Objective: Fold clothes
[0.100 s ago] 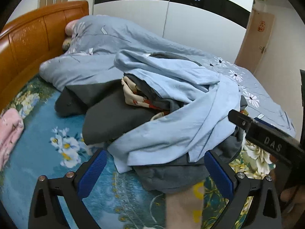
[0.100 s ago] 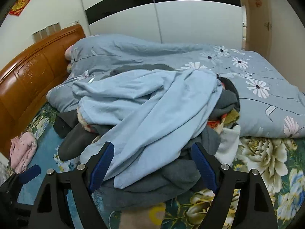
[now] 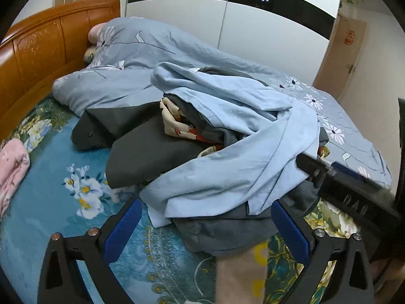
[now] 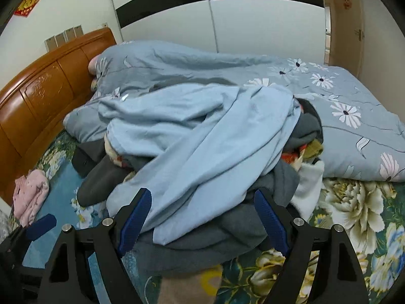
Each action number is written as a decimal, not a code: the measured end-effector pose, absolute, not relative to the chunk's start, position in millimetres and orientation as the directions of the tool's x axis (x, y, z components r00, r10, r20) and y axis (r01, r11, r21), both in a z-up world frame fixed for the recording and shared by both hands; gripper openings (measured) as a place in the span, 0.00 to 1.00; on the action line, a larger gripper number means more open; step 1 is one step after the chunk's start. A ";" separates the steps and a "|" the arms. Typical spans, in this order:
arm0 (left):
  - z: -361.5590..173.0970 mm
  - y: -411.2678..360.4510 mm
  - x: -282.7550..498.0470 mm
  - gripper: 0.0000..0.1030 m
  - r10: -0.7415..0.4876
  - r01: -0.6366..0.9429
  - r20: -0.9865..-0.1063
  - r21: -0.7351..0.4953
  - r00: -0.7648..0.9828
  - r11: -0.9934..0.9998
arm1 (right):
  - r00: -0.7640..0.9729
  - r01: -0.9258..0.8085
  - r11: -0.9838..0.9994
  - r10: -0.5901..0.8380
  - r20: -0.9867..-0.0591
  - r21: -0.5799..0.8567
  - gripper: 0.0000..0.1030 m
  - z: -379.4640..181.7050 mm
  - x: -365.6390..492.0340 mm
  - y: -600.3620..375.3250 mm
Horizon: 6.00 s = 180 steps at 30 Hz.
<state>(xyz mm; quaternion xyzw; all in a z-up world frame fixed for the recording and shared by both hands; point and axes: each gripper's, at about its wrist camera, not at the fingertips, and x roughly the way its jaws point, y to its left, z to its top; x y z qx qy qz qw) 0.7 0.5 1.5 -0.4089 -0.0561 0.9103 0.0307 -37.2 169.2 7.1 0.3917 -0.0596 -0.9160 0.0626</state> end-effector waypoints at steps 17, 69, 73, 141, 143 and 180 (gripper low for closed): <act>-21.0 1.0 9.7 1.00 0.082 0.033 -0.696 -0.151 -0.714 -0.988 | -0.616 0.080 -0.989 -0.147 -0.774 0.124 0.82 -24.5 -39.7 168.7; -27.6 -46.8 40.4 1.00 0.041 0.120 -0.686 -0.185 -0.727 -0.975 | -0.638 0.213 -0.977 -0.118 -0.760 -0.027 0.82 -4.7 -53.9 119.0; -23.5 -79.2 52.7 1.00 0.017 0.191 -0.672 -0.235 -0.740 -0.953 | -0.722 0.284 -0.943 -0.092 -0.685 -0.172 1.00 12.4 -86.1 88.3; -4.3 -146.2 123.8 1.00 0.040 0.201 -0.706 -0.255 -0.707 -0.946 | -0.669 -0.157 -0.976 -0.007 -0.743 0.151 0.03 35.3 -45.3 319.7; -7.3 -139.5 119.9 1.00 0.050 0.190 -0.717 -0.251 -0.695 -0.949 | -0.659 0.030 -0.990 -0.122 -0.742 0.136 0.06 35.5 -51.7 272.6; -8.1 -170.8 131.6 1.00 -0.031 0.293 -0.732 -0.233 -0.680 -0.927 | -0.752 0.418 -0.902 -0.277 -0.598 -0.107 0.02 147.9 -199.2 -38.1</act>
